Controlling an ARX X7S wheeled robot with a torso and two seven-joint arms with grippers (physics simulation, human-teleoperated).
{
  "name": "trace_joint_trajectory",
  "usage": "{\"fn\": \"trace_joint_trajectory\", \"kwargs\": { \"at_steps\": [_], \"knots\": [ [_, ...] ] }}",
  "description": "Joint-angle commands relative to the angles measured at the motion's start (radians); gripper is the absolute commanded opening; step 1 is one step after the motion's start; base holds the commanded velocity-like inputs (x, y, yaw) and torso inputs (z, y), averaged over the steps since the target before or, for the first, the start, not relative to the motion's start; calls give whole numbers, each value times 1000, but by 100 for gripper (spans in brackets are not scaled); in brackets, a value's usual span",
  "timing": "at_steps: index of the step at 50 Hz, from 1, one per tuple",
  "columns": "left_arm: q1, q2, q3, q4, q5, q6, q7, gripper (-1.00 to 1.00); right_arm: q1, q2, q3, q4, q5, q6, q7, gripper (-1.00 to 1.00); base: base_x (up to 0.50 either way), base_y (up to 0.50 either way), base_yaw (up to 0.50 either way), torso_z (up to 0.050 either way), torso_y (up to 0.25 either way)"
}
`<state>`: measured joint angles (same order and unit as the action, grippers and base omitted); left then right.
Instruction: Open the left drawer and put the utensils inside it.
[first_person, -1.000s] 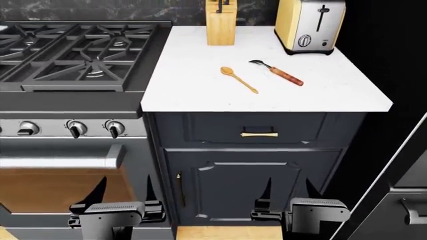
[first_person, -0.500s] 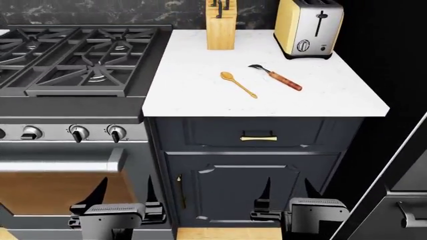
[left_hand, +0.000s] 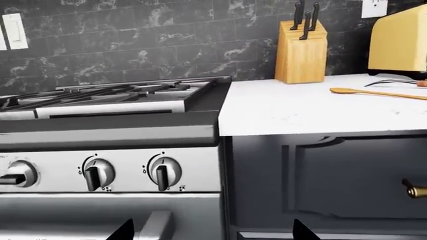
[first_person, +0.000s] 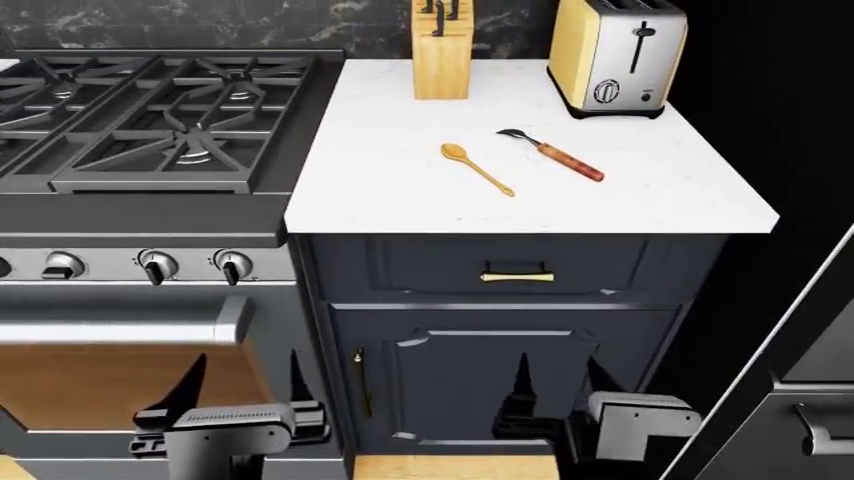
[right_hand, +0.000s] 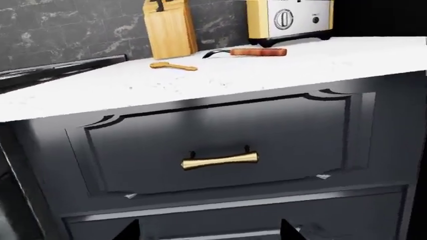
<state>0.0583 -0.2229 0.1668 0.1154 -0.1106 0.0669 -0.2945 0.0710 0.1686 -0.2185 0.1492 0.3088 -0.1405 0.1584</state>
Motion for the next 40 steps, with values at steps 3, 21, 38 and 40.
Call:
{"fn": "trace_joint_trajectory", "kwargs": {
  "at_steps": [3,21,38,40],
  "knots": [
    [-1,1,-16,2,-10,4,-31,100,29,-32,53,90,406,-63,-336,100,0,0,0,0,0],
    [-4,-3,-8,-1,-31,4,-31,100,187,-74,179,457,774,0,-628,100,0,0,0,0,0],
    [8,-16,-17,26,-63,-3,-35,100,379,-99,246,835,855,-16,-726,100,0,0,0,0,0],
    [18,-22,-26,46,-75,-4,-35,100,394,-102,240,861,861,9,-736,100,0,0,0,0,0]
  ]
}}
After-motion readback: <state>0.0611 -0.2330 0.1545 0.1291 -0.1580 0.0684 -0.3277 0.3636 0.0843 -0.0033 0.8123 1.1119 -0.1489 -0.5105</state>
